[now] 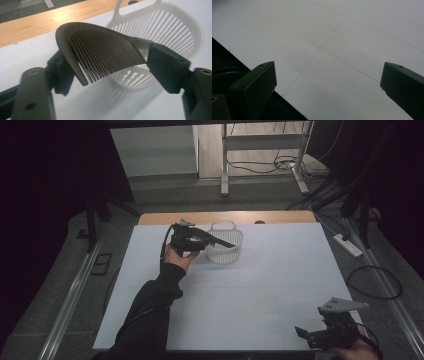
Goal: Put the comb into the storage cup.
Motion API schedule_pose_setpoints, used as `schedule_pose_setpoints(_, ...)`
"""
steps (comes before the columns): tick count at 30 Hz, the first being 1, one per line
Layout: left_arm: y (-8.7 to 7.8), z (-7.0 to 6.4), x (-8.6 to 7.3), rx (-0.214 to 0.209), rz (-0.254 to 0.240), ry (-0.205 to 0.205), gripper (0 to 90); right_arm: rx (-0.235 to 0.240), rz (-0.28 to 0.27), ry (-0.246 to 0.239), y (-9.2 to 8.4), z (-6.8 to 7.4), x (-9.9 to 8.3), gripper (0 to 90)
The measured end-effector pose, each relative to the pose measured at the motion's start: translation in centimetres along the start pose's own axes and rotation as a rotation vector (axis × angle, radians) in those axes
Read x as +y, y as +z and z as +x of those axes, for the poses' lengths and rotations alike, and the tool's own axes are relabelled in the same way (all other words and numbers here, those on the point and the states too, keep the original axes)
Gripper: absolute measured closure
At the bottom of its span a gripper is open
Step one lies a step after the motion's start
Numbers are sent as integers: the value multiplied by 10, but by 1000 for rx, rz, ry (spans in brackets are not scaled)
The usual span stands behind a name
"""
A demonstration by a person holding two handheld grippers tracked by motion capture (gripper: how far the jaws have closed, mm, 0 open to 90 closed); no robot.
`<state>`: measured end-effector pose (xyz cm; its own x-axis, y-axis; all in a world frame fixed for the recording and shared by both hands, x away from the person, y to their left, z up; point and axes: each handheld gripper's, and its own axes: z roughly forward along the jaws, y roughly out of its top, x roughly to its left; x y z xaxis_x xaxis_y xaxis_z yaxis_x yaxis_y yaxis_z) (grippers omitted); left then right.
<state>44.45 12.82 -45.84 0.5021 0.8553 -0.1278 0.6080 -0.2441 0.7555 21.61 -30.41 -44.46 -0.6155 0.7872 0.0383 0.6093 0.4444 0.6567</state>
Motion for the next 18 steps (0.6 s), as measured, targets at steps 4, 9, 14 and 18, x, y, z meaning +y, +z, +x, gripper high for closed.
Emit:
schedule_pose_setpoints(4, -2, 0, 0, -13, 8, -4, 172, 0, 0, 0, 0, 0, 0, 10)
schedule_pose_setpoints(9, -3, 2, -1, -26, 22, -18, 74, 1, 0, 0, 0, 0, 0, 7)
schedule_pose_setpoints(14, -7, 4, -3, -62, 38, 8, 25, 6, 0, 0, 0, 0, 0, 0)
schedule_pose_setpoints(18, -11, 3, -4, -79, 47, 27, 7, 9, -2, -7, 0, 0, 0, 0)
